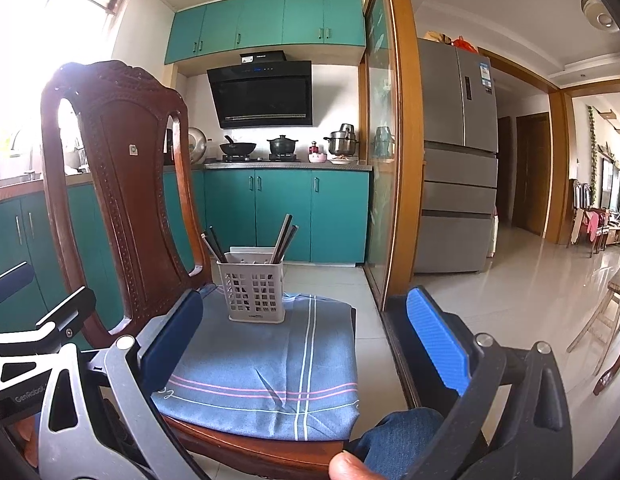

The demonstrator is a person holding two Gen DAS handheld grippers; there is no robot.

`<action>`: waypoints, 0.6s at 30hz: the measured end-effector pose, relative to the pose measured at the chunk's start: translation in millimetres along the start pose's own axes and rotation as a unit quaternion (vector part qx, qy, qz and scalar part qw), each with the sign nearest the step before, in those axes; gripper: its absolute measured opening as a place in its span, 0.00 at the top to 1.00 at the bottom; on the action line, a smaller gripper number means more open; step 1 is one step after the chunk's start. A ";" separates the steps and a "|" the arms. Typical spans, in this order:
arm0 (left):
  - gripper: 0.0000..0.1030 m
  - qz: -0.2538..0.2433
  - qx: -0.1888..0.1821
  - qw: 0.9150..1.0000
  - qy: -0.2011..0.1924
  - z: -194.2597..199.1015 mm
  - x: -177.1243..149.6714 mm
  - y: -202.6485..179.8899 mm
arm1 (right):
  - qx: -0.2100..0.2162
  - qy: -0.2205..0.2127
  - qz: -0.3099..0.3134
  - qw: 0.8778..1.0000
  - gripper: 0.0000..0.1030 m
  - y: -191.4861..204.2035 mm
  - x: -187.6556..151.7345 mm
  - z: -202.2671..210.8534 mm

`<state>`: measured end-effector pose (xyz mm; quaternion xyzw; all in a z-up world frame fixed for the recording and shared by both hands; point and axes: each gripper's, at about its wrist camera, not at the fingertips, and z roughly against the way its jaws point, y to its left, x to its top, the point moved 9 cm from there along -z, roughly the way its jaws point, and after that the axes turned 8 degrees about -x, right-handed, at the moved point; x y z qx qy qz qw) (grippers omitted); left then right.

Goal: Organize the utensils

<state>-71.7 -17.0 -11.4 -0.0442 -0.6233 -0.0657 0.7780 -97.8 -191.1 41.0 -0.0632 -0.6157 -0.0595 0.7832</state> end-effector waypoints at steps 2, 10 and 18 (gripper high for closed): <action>0.04 0.000 0.000 1.000 0.000 0.2 0.0 -0.4 | 0.000 0.000 0.000 1.000 0.03 0.5 0.0 -0.1; 0.04 0.001 0.002 1.000 0.000 0.3 1.5 -2.1 | 0.001 0.003 0.000 1.000 0.03 0.3 -1.3 -1.1; 0.04 -0.003 0.006 1.000 -0.005 1.1 2.8 -5.4 | -0.003 0.006 0.003 1.000 0.03 1.6 -1.4 -4.1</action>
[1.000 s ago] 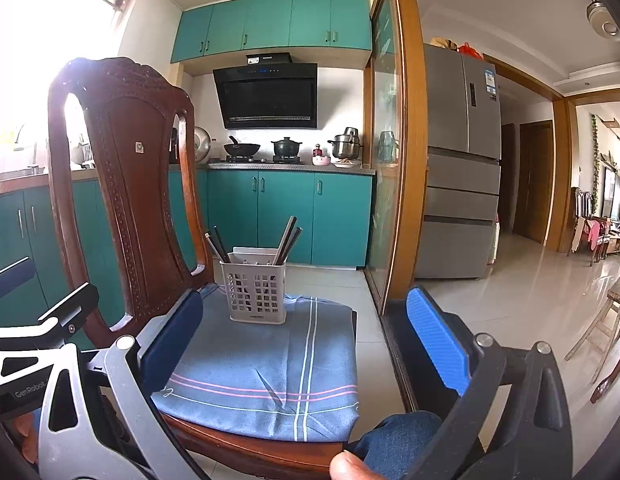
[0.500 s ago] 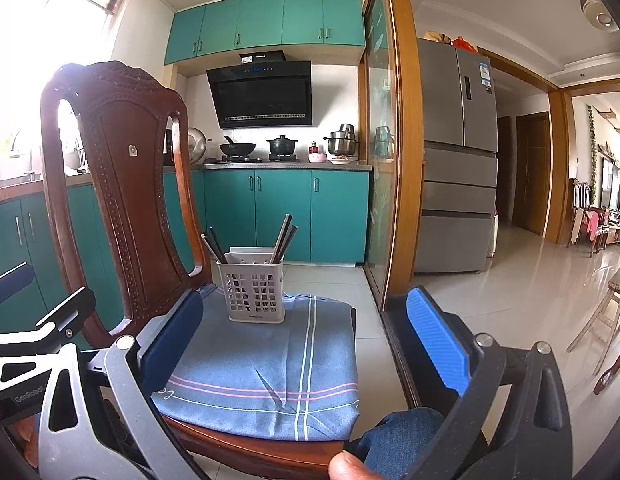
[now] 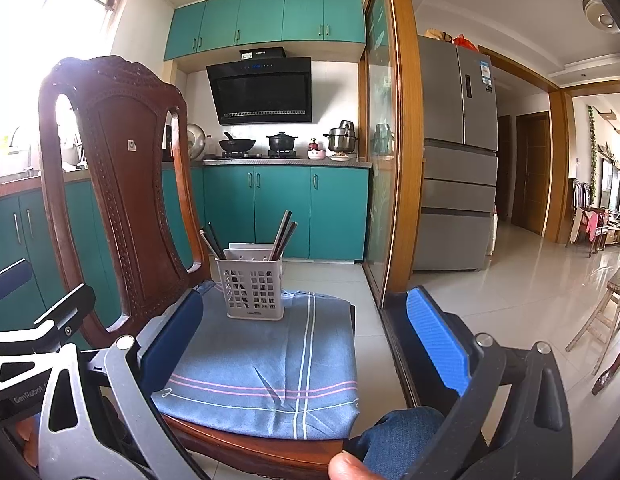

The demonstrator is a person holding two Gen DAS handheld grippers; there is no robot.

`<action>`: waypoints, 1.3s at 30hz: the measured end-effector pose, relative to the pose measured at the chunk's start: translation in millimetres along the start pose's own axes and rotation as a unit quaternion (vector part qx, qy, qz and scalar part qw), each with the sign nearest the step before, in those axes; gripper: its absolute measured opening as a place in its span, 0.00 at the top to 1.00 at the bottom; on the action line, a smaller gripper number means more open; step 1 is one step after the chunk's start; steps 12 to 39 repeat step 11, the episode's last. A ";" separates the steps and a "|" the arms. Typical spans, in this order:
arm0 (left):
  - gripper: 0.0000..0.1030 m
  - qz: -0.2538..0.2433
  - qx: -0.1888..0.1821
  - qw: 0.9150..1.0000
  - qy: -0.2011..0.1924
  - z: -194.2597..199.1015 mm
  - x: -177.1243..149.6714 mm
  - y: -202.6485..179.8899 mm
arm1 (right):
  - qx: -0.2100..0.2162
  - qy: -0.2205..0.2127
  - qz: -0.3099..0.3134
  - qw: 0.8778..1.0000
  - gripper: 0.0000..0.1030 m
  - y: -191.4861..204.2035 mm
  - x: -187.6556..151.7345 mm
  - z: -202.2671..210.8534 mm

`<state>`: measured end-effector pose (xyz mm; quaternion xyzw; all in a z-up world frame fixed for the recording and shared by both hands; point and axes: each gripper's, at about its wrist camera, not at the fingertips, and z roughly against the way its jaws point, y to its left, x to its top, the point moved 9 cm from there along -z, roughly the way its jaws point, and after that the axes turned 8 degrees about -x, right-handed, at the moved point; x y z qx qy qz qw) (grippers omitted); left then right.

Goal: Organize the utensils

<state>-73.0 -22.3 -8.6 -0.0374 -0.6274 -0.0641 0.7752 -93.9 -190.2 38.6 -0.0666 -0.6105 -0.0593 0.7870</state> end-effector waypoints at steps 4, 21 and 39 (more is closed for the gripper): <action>0.04 0.007 -0.006 1.000 0.008 -4.0 -2.8 0.5 | -0.002 0.003 0.000 1.000 0.03 -0.5 -0.3 -3.1; 0.04 0.016 -0.009 0.999 0.029 -16.3 -11.1 2.6 | -0.002 0.011 0.003 1.000 0.03 1.1 -3.8 -9.2; 0.04 0.016 -0.009 0.999 0.029 -16.3 -11.1 2.6 | -0.002 0.011 0.003 1.000 0.03 1.1 -3.8 -9.2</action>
